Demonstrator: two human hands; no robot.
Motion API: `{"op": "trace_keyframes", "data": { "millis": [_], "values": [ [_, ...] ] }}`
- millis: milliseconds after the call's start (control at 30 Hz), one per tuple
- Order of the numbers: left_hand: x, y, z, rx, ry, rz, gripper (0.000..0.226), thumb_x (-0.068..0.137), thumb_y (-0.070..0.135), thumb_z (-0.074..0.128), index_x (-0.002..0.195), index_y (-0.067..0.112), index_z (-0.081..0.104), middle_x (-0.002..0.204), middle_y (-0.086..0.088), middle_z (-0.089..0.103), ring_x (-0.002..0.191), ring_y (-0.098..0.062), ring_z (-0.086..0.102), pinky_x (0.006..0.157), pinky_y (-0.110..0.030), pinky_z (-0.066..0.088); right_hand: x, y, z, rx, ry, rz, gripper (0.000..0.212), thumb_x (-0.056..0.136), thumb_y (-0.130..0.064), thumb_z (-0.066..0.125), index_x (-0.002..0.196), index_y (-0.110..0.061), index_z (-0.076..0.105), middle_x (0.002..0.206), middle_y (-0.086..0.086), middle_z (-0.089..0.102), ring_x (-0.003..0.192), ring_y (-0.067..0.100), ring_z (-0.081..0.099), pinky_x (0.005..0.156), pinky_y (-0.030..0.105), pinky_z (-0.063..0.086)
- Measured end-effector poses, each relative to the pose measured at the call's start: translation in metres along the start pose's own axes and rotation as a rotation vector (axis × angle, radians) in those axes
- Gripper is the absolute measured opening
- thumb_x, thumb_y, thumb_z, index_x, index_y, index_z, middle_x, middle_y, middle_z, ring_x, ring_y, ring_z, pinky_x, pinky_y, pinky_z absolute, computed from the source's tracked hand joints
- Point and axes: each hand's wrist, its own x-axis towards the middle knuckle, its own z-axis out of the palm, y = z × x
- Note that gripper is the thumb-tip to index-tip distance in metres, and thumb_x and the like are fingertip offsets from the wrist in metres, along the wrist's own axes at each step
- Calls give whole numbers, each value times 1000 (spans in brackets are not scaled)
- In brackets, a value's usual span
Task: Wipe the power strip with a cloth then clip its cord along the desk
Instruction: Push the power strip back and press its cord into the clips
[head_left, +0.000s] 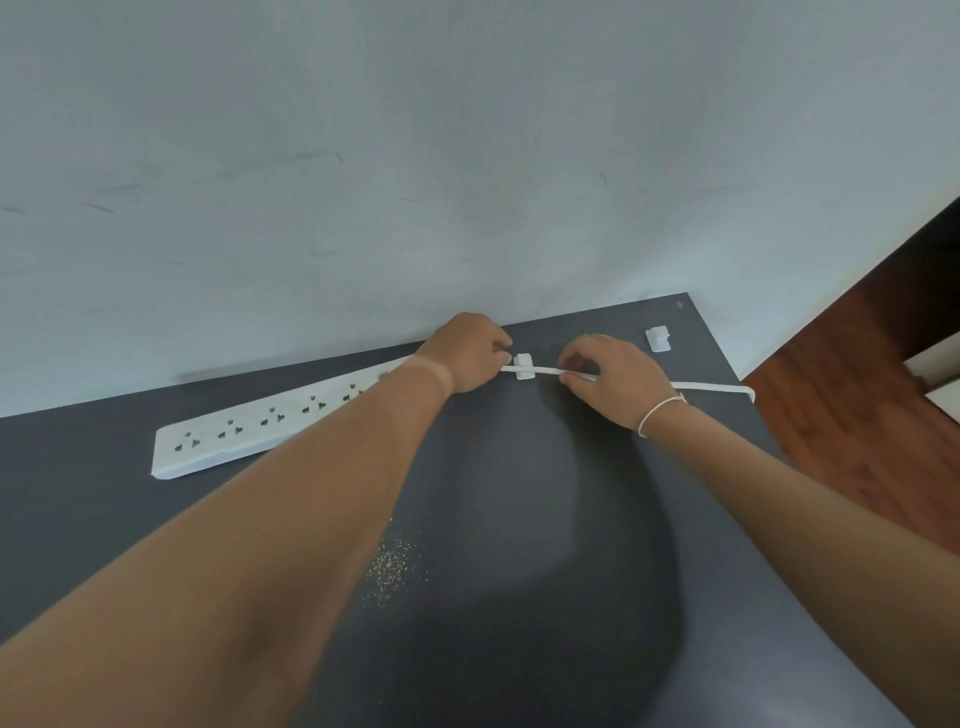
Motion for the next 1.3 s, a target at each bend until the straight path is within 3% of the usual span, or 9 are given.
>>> {"op": "trace_keyframes", "data": {
  "millis": [133,267,400,567,800,933,1133,1233,1300],
  "values": [
    [8,14,9,-22,-39,2,34,88,14,52,56,8,44,67,-9,40,67,-22,34,55,-29,24,-1,5,-1,64,42,-3,11,85,-23,60,93,-21,68,86,-1,64,98,24,60,87,41,51],
    [14,15,12,-62,-38,6,23,89,13,53,86,-1,72,86,-9,64,76,-20,49,61,-26,35,0,8,-1,72,54,-38,14,85,-20,61,93,-18,72,80,1,59,94,26,61,84,40,51],
    [18,13,14,-40,-52,7,25,91,14,51,90,2,73,91,-10,64,80,-22,52,71,-29,41,4,9,-4,44,34,-63,15,85,-20,60,94,-17,73,81,1,58,95,27,61,83,40,51],
    [21,12,16,14,-61,1,39,92,11,42,54,15,53,83,-17,58,72,-26,47,68,-31,38,7,9,-4,-8,18,-58,17,87,-22,57,96,-19,72,94,7,66,91,26,60,81,40,52],
    [22,12,15,-16,-83,-4,44,91,5,40,48,15,39,59,-5,42,54,-19,34,53,-26,28,16,7,-3,-81,41,-16,22,89,-26,52,98,-22,71,103,4,65,98,24,60,78,36,52],
    [23,14,13,-3,-85,6,39,88,2,39,51,14,32,68,-13,36,66,-24,30,62,-29,28,23,6,-3,-150,27,-5,24,90,-24,48,98,-22,71,103,4,64,98,27,60,78,36,50],
    [23,11,13,5,-95,11,25,90,11,46,66,10,46,77,-13,40,70,-21,34,66,-29,31,23,7,-1,-160,60,-26,24,91,-25,49,101,-21,70,105,7,60,93,29,62,73,33,48],
    [23,10,12,-7,-103,-7,25,89,15,50,71,5,65,77,-11,44,70,-22,39,67,-31,37,20,10,-1,-167,62,-34,23,91,-28,51,105,-21,67,112,6,55,90,31,62,71,33,47],
    [24,12,10,1,-106,-15,28,86,13,50,63,3,61,72,-11,42,68,-22,38,64,-31,36,15,15,-6,-142,67,-30,28,89,-31,54,114,-22,62,119,4,52,93,30,62,75,34,48]
  ]
}}
